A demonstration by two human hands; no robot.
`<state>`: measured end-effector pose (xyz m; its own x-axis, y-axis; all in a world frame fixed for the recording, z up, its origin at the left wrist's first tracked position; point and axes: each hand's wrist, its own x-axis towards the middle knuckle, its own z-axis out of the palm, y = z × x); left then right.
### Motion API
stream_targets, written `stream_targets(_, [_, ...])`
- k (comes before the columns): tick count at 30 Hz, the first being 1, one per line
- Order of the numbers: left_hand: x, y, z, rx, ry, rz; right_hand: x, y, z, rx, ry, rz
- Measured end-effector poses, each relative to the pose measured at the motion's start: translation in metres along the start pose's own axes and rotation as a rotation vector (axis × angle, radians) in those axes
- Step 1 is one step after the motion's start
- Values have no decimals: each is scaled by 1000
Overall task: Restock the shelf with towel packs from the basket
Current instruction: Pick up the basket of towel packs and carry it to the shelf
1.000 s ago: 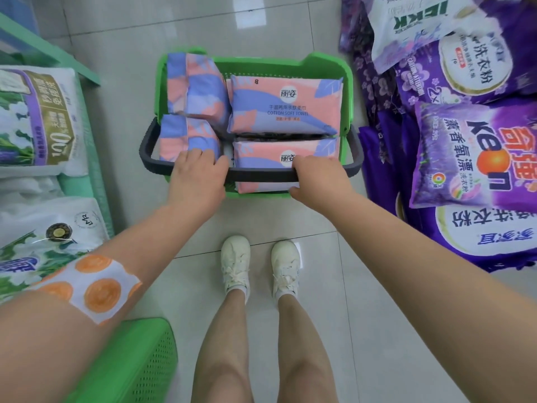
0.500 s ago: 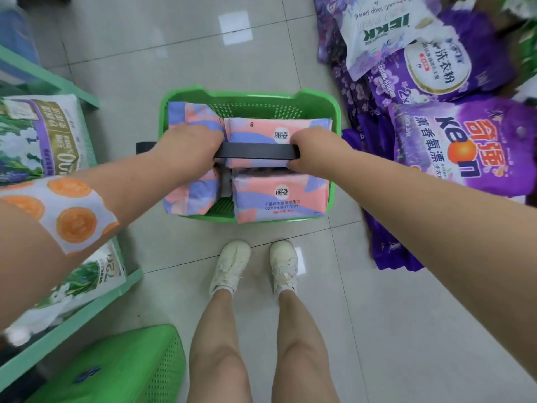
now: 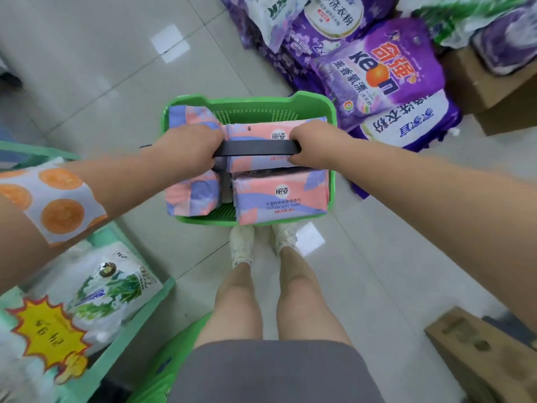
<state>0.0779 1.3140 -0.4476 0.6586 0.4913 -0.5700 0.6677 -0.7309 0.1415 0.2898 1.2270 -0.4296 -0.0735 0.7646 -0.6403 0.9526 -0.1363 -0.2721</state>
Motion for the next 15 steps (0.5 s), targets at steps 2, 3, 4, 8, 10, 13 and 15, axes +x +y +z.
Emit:
stream_targets(2, [-5,16,-17,44,-3,71,-27,5,-6,17,34,29])
stream_targets(3, [-7,24,-27,65,-7,110,-41,8,-9,27,48,46])
stream_targets(4, [-8,33,-36,83,-9,149,-54,11,-11,39,66,68])
stream_targets(8, [-11,70,-71,193,-44,262,-104,25,-14,92,141,188])
stream_targets(10, [-14,92,-86,237,-71,301,-130,30,-15,122,173,239])
stream_targets(13, [-17,126,-108,320,-58,357,-170,39,-14,157,228,295])
stream_targets(15, [-17,149,-121,358,-44,419,-197,48,-10,179,264,336])
